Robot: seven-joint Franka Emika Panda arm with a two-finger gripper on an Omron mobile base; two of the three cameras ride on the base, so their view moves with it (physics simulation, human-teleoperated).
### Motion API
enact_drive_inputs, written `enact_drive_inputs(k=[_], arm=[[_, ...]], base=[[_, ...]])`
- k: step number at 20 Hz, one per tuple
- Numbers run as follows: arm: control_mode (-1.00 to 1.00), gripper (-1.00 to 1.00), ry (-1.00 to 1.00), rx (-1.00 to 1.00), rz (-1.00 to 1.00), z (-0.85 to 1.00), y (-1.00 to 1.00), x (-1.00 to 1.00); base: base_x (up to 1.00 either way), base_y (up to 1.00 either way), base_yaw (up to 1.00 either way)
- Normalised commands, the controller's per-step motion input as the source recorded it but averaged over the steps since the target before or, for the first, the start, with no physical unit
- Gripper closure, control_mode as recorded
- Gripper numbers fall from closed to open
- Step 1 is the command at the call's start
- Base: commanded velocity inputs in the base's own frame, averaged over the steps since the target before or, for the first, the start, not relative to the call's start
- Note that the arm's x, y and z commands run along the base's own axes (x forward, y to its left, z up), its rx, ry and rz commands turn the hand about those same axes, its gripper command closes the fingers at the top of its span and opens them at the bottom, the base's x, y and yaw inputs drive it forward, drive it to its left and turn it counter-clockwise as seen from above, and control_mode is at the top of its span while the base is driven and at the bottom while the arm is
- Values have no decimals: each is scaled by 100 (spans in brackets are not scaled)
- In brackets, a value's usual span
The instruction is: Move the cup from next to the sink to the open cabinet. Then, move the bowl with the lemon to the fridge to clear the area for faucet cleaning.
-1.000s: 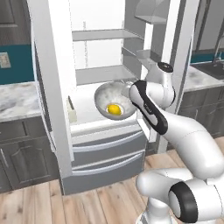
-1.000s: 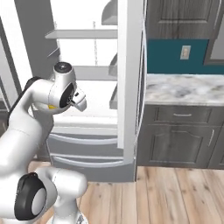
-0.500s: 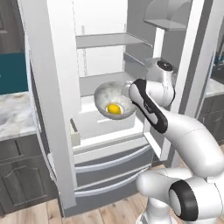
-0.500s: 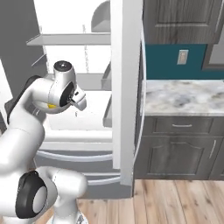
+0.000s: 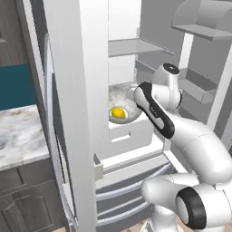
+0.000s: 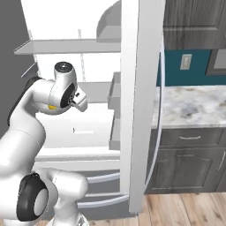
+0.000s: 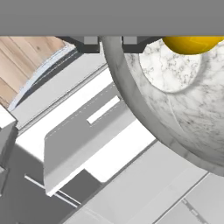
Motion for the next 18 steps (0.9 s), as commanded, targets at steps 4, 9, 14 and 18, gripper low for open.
enact_drive_inputs(k=[4,9,14,18], arm=[[100,100,0,0,0,0,0,0],[-100,100,9,0,-20,0,12,94],[-100,100,21,3,-28,0,0,91],[-100,100,18,3,-12,-9,0,36]], base=[[57,59,-16],[0,0,0],[0,0,0],[0,0,0]])
